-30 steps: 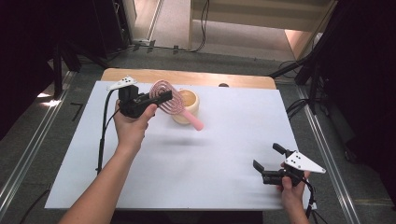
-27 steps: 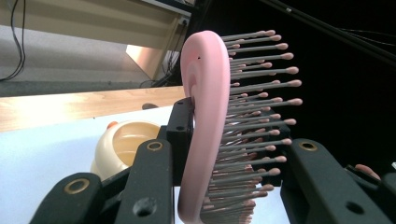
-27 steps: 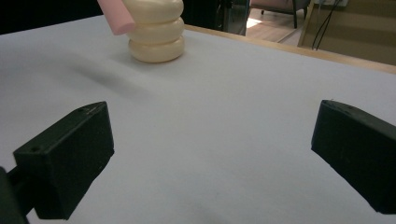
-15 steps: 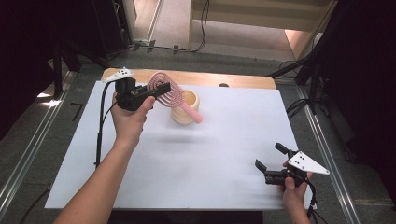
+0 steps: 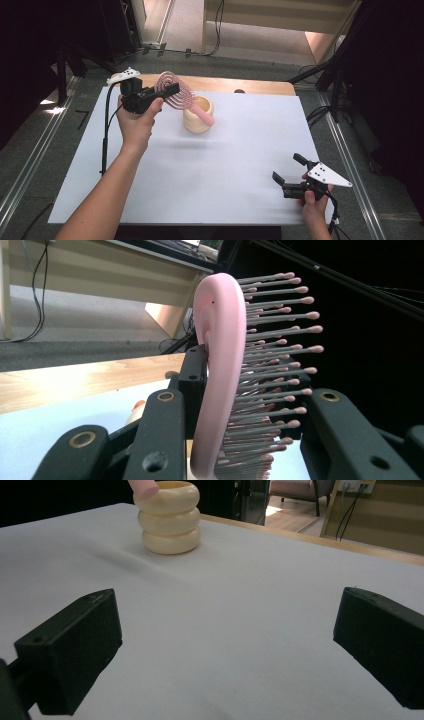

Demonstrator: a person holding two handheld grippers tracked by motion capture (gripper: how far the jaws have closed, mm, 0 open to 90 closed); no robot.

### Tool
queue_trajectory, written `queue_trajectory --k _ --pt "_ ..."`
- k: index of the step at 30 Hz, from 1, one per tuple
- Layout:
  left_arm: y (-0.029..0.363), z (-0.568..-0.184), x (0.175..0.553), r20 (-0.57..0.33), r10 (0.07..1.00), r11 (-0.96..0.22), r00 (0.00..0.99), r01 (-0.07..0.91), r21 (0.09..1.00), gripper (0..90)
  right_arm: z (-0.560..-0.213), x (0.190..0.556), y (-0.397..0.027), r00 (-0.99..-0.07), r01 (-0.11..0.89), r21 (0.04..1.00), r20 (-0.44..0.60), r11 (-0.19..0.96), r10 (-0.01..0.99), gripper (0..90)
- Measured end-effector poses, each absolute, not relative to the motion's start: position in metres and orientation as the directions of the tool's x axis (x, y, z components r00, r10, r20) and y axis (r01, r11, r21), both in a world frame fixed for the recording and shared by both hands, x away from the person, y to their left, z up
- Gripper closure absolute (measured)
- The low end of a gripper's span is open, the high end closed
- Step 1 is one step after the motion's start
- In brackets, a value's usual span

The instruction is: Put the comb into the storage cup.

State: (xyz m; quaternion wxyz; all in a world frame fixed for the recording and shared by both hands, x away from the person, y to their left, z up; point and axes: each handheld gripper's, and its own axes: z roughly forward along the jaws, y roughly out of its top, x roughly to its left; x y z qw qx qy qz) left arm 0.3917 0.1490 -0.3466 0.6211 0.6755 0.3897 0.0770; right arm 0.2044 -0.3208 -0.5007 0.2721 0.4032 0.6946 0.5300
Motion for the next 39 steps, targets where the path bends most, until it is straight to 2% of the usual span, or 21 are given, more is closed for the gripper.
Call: queue_trajectory --k 13,39 --pt "0.155 -0.335 0.401 -0.367 0.645 0.086 0.670 0.413 0.907 66.2 -0.501 0.204 -0.319 -0.531 0.275 0.955 0.055 0.110 0.846 0.0" --pt "0.165 -0.338 0.421 -0.357 0.712 0.108 0.604 0.408 0.906 66.2 -0.502 0.204 -0.318 -0.537 0.277 0.955 0.060 0.109 0.842 0.0"
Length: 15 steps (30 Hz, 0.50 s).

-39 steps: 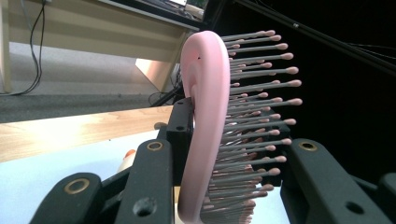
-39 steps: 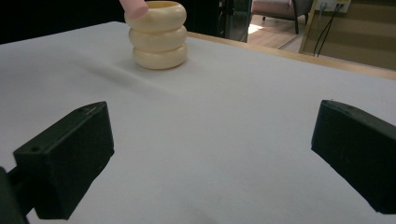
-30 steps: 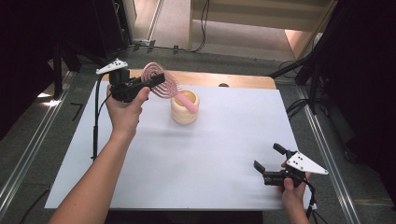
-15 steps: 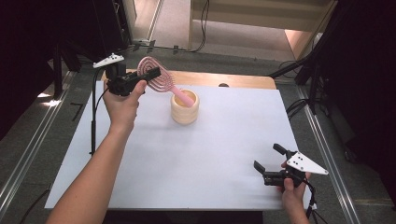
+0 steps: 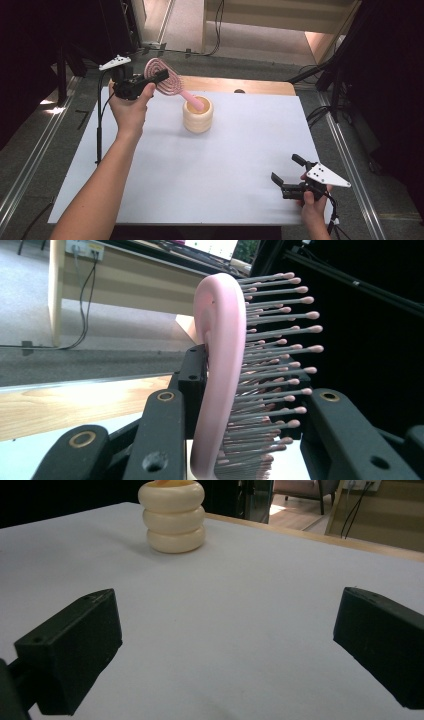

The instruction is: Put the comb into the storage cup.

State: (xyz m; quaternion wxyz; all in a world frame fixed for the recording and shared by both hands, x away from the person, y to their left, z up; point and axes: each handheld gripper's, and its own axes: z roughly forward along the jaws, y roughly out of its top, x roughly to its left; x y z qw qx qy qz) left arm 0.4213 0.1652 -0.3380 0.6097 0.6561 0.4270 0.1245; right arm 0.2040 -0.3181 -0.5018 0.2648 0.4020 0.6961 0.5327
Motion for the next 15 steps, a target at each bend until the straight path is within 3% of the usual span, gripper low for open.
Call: queue_trajectory --k 15 --pt "0.149 -0.349 0.426 -0.308 0.741 0.050 0.596 0.408 0.911 66.1 -0.502 0.203 -0.318 -0.538 0.278 0.955 0.062 0.108 0.841 0.0"
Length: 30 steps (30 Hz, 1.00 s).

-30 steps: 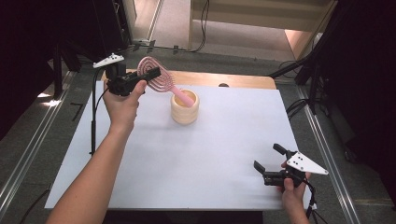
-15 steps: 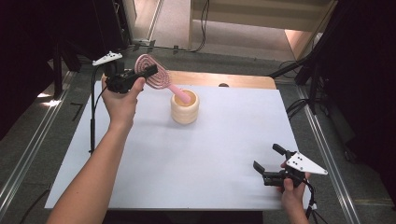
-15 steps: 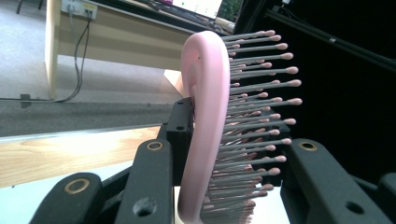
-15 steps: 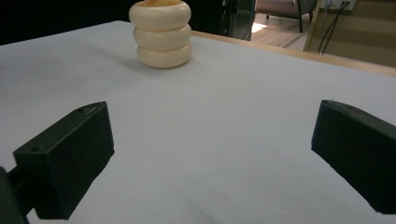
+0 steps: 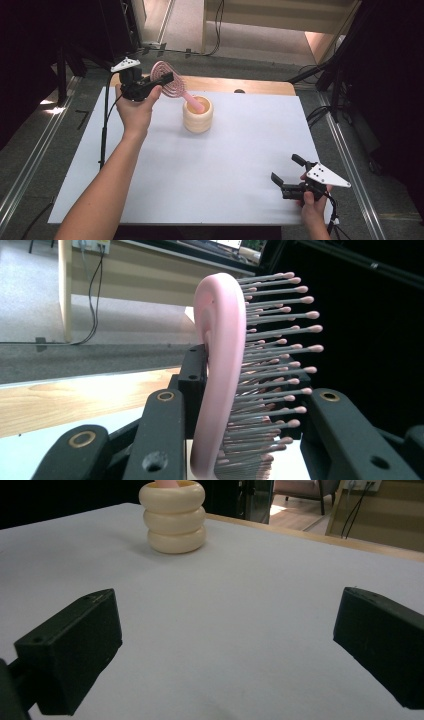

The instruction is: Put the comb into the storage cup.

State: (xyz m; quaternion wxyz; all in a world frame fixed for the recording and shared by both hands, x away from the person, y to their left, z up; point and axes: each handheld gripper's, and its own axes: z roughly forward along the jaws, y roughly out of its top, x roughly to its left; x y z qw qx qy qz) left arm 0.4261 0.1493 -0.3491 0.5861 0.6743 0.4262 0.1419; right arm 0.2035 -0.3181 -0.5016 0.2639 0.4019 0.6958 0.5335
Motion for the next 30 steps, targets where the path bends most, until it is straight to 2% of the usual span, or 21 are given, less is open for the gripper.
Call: queue_trajectory --k 30 --pt "0.120 -0.380 0.432 -0.260 0.760 -0.034 0.596 0.436 0.899 66.1 -0.502 0.204 -0.317 -0.544 0.276 0.955 0.064 0.107 0.837 0.0"
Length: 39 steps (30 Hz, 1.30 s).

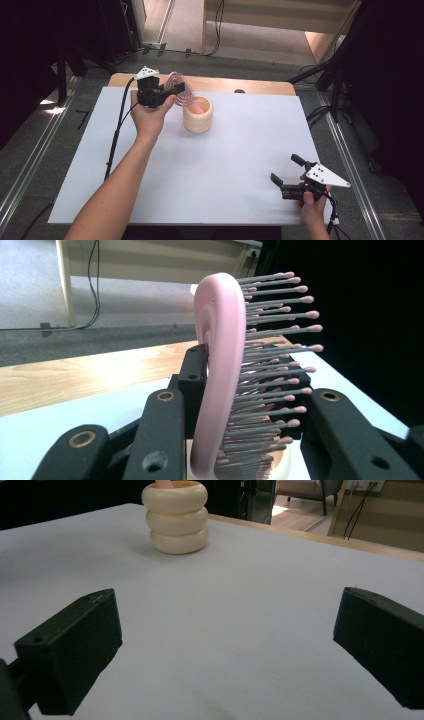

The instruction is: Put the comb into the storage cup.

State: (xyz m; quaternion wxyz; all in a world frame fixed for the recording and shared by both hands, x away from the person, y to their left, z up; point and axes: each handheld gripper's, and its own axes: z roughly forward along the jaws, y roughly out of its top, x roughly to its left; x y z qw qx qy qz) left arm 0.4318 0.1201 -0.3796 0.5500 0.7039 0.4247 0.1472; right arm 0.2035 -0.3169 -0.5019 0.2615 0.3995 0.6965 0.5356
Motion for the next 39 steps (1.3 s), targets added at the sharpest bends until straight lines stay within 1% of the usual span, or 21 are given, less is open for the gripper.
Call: queue_trajectory --k 16,20,26,35,37,39 --pt "0.114 -0.392 0.435 -0.260 0.762 -0.051 0.593 0.456 0.889 66.0 -0.502 0.204 -0.318 -0.542 0.274 0.956 0.061 0.108 0.838 0.0" --pt "0.113 -0.393 0.436 -0.279 0.752 -0.042 0.597 0.466 0.884 66.0 -0.502 0.204 -0.318 -0.541 0.275 0.955 0.061 0.108 0.839 0.0" --pt "0.111 -0.397 0.437 -0.267 0.753 -0.063 0.602 0.470 0.880 65.8 -0.502 0.204 -0.318 -0.542 0.274 0.955 0.059 0.110 0.838 0.0" --pt "0.113 -0.399 0.439 -0.309 0.726 -0.048 0.614 0.494 0.868 63.9 -0.502 0.204 -0.318 -0.541 0.277 0.955 0.061 0.109 0.839 0.0" --pt "0.114 -0.399 0.439 -0.328 0.711 -0.043 0.622 0.503 0.863 57.8 -0.502 0.204 -0.317 -0.542 0.276 0.955 0.060 0.110 0.838 0.0" --pt "0.115 -0.399 0.440 -0.337 0.711 -0.037 0.617 0.512 0.858 49.9 -0.502 0.204 -0.317 -0.543 0.276 0.955 0.059 0.112 0.838 0.0"
